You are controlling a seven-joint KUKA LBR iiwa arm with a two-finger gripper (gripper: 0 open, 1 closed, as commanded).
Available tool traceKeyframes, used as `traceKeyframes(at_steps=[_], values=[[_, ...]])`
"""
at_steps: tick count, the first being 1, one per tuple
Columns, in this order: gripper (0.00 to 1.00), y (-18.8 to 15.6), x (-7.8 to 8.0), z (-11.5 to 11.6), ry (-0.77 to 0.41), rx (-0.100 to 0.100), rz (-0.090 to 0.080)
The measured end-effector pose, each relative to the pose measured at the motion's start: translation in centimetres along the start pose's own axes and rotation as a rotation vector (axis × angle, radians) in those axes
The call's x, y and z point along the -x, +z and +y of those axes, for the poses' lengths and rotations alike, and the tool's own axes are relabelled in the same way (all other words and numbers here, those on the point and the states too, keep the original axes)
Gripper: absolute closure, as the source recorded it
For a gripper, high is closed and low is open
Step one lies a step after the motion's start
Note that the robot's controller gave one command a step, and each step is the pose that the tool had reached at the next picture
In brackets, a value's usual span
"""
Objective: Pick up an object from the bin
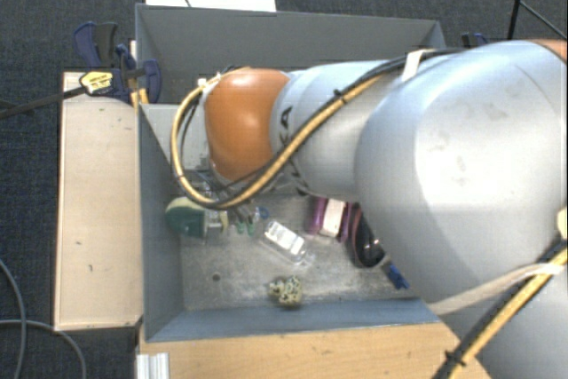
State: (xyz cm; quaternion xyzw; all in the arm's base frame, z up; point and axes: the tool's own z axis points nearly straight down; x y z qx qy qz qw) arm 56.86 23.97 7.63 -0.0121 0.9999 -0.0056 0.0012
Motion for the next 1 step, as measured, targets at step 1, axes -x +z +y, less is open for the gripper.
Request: traceKeyframes(at_steps=[1], values=[[1.0,-13.64,-1.15,-1.04,-0.001,0.015,-0.007]])
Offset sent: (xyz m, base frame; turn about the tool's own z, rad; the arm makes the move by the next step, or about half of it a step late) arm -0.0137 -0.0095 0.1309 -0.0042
